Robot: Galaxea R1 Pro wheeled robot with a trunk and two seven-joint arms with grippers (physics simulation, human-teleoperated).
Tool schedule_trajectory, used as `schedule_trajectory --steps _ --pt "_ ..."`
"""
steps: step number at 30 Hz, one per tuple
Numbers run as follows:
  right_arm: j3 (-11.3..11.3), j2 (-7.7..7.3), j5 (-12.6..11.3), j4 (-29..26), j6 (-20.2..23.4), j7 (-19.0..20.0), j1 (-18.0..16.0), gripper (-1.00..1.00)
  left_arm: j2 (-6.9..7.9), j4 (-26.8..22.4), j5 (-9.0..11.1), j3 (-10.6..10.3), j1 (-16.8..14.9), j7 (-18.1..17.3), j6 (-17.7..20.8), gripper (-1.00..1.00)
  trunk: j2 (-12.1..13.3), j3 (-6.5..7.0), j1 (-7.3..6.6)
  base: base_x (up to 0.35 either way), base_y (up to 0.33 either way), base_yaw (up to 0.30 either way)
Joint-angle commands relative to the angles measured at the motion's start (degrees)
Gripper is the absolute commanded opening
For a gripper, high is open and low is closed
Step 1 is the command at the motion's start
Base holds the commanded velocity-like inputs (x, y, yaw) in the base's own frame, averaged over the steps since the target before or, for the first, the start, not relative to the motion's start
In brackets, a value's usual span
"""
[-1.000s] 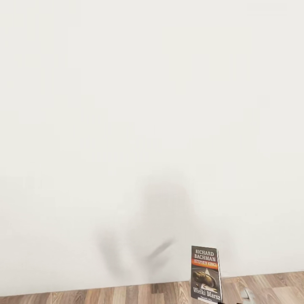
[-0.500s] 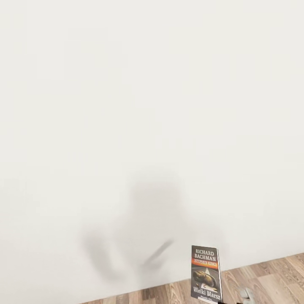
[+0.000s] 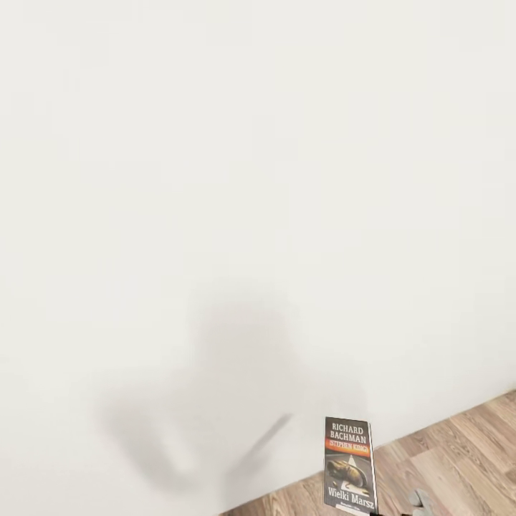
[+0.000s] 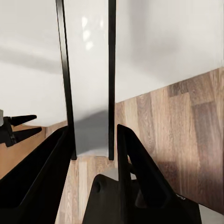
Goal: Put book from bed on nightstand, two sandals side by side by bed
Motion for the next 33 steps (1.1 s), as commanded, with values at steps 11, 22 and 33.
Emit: schedule_trajectory --steps 11,22,33 --pt "0.3 -0.03 -0.7 0.0 0.6 0.1 -0.1 -1.00 0.02 0.0 -0.5 0.5 0.0 -0.2 -0.2 1.00 -0.1 -0.08 0.02 0.019 0.000 -0.258" --pt "0.3 -0.05 -0.7 0.0 0.6 0.1 -0.1 -1.00 0.02 0.0 -0.5 0.5 0.0 -0.2 -0.2 1.00 -0.1 -0.08 0.02 0.000 0.000 -0.257" --pt "0.3 -0.01 -0.7 0.0 0.6 0.1 -0.1 -1.00 0.02 0.0 -0.5 0.5 0.0 -0.2 -0.2 1.00 -0.1 -0.08 0.02 0.224 0.000 -0.252"
